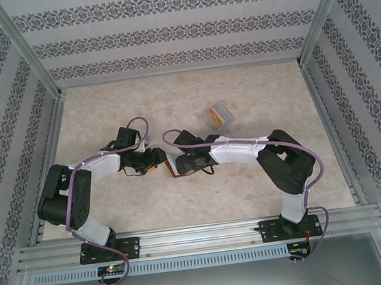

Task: Put the credit cards into the card holder
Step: Flip over the card slot in the card holder.

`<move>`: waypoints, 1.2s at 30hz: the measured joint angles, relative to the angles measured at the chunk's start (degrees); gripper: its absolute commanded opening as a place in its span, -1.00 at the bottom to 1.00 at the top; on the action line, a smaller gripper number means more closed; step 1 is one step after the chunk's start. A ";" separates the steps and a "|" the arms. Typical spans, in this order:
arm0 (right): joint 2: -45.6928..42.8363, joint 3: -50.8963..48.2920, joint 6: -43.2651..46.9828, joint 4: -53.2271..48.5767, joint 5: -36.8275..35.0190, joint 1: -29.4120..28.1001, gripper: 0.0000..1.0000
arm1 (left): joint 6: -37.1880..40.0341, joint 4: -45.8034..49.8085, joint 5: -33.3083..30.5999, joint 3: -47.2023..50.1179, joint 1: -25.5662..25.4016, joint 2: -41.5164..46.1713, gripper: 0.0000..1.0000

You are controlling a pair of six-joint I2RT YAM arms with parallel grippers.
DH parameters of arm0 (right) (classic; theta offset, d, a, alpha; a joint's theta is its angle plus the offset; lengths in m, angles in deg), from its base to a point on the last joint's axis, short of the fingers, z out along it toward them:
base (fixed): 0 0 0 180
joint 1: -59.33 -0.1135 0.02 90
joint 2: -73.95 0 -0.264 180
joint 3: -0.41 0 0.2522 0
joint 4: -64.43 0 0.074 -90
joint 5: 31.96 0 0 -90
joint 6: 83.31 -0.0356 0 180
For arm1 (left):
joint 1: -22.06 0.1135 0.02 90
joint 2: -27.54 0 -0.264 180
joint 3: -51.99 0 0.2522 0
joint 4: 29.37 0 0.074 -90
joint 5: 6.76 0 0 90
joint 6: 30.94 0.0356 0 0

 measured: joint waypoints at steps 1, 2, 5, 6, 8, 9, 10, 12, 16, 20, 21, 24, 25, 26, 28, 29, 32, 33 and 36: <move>0.00 0.17 0.02 -0.31 -0.46 -0.17 0.60 | -0.02 0.00 0.00 0.00 0.00 0.00 0.22; 0.02 0.31 0.04 -0.68 -0.87 -0.20 0.62 | -0.04 -0.02 0.00 0.00 0.00 -0.02 0.21; 0.20 0.59 0.20 -1.55 -1.99 -0.52 0.66 | -0.22 -0.15 0.00 0.00 0.00 -0.11 0.20; 0.37 0.79 0.20 -1.84 -2.34 -0.55 0.67 | -0.26 -0.17 0.02 0.00 0.00 -0.13 0.20; 0.83 1.14 0.22 -2.38 -3.08 -0.55 0.67 | -0.42 -0.22 0.04 0.00 0.00 -0.13 0.19; 0.96 1.16 0.20 -2.45 -3.26 -0.55 0.66 | -0.44 -0.22 0.15 0.00 0.00 -0.15 0.19; 1.05 1.16 0.20 -2.58 -3.41 -0.55 0.65 | -0.44 -0.26 0.22 0.00 0.00 -0.15 0.19; 1.14 1.16 0.20 -2.60 -3.41 -0.55 0.59 | -0.44 -0.28 0.26 0.00 0.00 -0.17 0.19; 1.46 1.16 0.09 -2.27 -3.06 -0.55 0.47 | -0.44 -0.63 0.39 0.02 0.00 -0.17 0.20; 1.66 1.16 0.02 -2.21 -2.93 -0.55 0.47 | -0.44 -0.87 0.39 0.02 0.00 -0.22 0.19; 1.66 1.16 0.02 -2.21 -2.93 -0.55 0.47 | -0.44 -1.01 0.39 0.02 0.00 -0.22 0.19; 1.66 1.25 0.04 -2.45 -2.97 -0.55 0.46 | -0.46 -1.09 0.42 0.04 0.00 -0.22 0.19; 1.66 1.33 0.04 -2.56 -2.99 -0.55 0.46 | -0.44 -1.11 0.39 0.11 0.00 -0.22 0.19; 1.70 1.46 0.04 -2.75 -3.02 -0.55 0.47 | -0.44 -1.11 0.42 0.13 0.00 -0.22 0.19; 1.73 1.79 0.00 -3.21 -3.32 -0.57 0.53 | -0.44 -1.14 0.42 0.20 0.00 -0.26 0.19; 1.75 2.10 0.07 -3.65 -3.82 -0.90 0.57 | -0.44 -1.25 0.42 0.24 0.00 -0.33 0.19; 2.03 3.39 0.24 -5.16 -6.01 -1.70 0.57 | -0.46 -1.31 0.44 0.24 0.00 -0.59 0.19; 2.12 3.82 0.26 -5.62 -6.45 -2.05 0.56 | -0.44 -1.33 0.50 0.24 0.00 -0.72 0.19; 2.38 4.79 0.48 -6.12 -7.23 -2.80 0.48 | -0.46 -1.49 0.83 0.24 0.00 -1.11 0.19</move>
